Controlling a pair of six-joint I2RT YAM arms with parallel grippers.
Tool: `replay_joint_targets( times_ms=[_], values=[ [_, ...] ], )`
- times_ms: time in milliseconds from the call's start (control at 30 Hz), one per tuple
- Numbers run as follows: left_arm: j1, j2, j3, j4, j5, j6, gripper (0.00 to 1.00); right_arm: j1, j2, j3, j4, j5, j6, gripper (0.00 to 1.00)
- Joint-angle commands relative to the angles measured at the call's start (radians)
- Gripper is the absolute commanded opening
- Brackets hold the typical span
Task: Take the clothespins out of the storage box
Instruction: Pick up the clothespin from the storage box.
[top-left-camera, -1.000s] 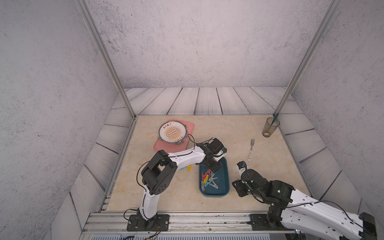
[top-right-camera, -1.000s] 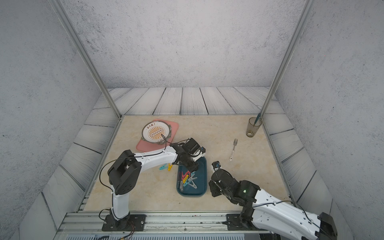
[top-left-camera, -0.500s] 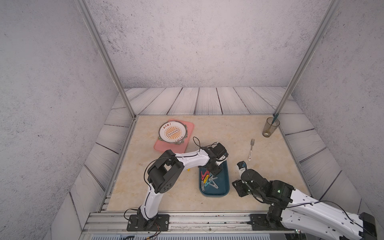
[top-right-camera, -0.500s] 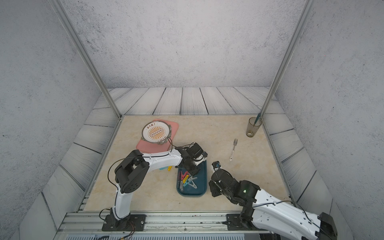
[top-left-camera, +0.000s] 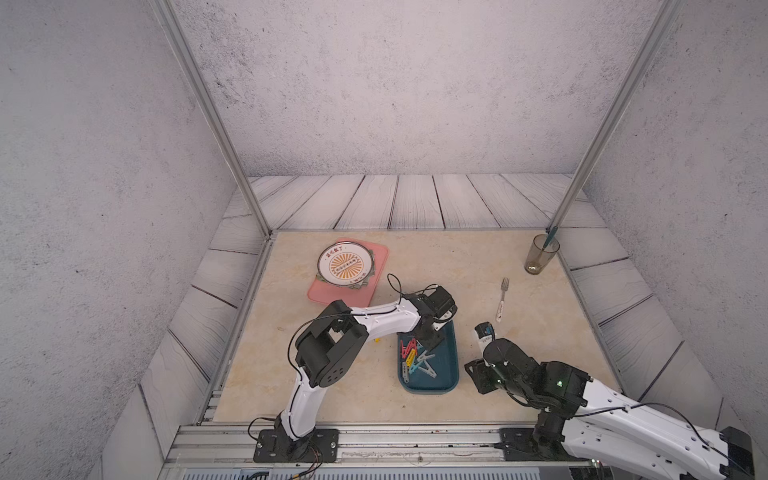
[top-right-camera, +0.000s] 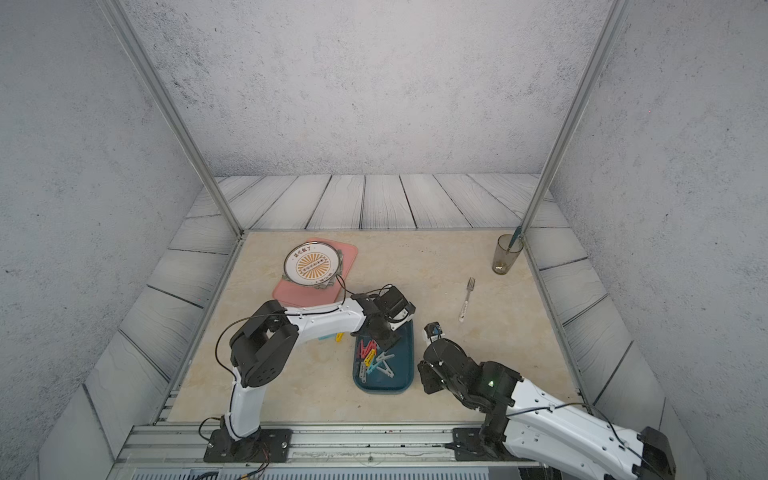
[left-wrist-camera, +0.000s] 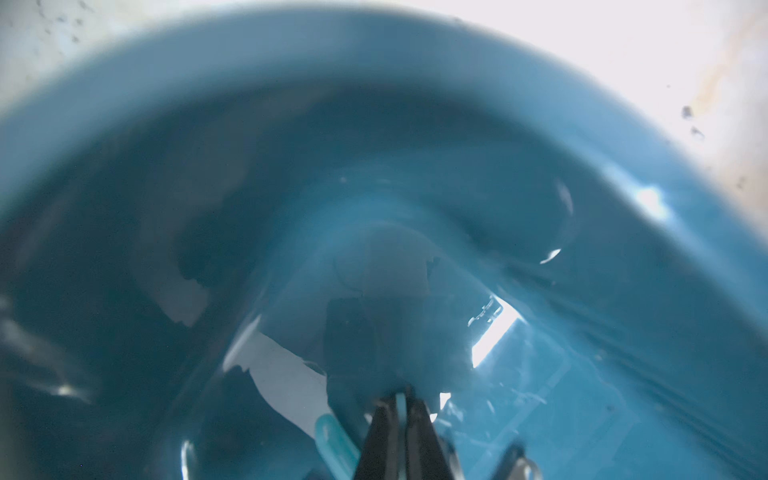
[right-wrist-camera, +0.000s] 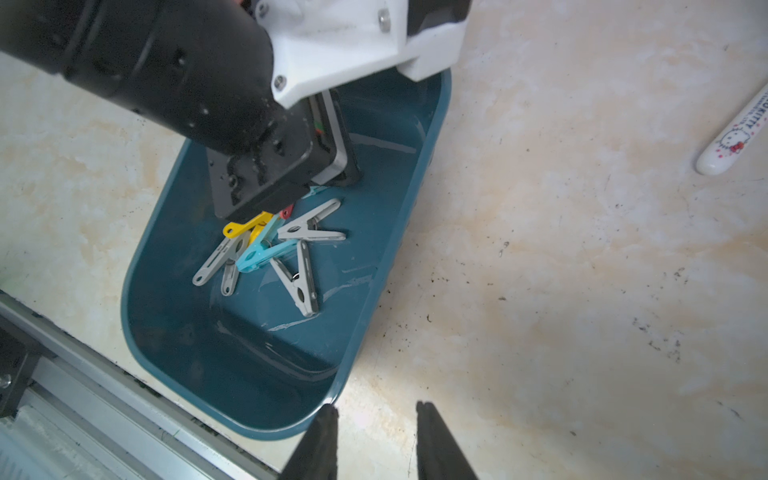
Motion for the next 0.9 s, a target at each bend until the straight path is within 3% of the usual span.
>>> replay_joint_targets(
  times_ms=[0,300,567,867],
  values=[
    [-0.001,-0.1,-0.001,-0.022,0.01,0.032,0.01,0.004,0.001,0.003,-0.013,0.0,-0.009,0.35],
    [0.06,-0.27,-0.059,0.005,-0.032,0.071,0.01,0.004,0.03,0.005,0.009,-0.007,-0.014,0.35],
    [0.258,-0.301,-0.138,0.018,-0.036,0.056,0.02,0.004,0.034,0.005,0.013,-0.011,-0.014,0.35],
    [0.443,-0.244,-0.222,0.033,-0.048,0.053,0.05,0.004,0.037,0.001,0.016,-0.01,-0.019,0.35]
  ],
)
